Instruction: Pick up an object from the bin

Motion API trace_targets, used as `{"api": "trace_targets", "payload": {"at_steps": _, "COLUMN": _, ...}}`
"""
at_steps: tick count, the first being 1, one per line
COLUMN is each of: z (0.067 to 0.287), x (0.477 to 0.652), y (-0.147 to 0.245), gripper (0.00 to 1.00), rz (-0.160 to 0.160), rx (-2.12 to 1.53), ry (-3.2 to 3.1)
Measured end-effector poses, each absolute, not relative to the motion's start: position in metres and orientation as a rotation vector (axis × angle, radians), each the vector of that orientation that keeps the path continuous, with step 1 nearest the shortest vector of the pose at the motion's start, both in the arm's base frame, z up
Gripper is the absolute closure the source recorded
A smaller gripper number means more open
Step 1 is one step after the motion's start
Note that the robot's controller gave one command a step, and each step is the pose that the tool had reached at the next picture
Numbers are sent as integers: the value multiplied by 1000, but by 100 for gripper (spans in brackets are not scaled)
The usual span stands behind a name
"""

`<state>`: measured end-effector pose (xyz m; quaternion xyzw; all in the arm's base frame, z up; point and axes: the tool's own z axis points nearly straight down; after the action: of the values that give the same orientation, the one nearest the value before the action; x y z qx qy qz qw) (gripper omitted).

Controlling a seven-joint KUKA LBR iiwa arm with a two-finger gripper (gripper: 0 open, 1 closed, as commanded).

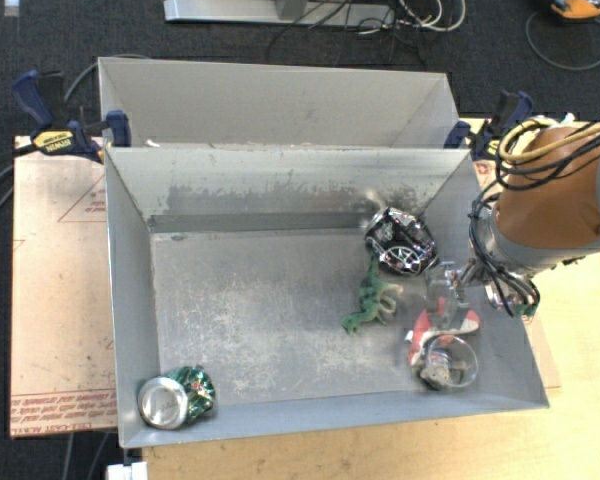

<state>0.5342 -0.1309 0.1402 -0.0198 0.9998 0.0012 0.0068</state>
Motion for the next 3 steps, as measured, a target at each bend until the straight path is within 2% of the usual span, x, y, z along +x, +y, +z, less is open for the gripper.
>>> {"api": "trace_targets", "payload": {"at_steps": 1, "z": 213, "x": 530, "y": -149, "gripper": 100, "rz": 1, "rx": -42, "ry": 3127}}
{"api": "trace_targets", "payload": {"at_steps": 2, "z": 127, "x": 531, "y": -112, "gripper": 100, "rz": 1, "rx": -365, "ry": 3105}}
{"api": "trace_targets", "payload": {"at_steps": 3, "z": 94, "x": 514, "y": -113, "gripper": 100, "rz": -1, "rx": -657, "ry": 3028}}
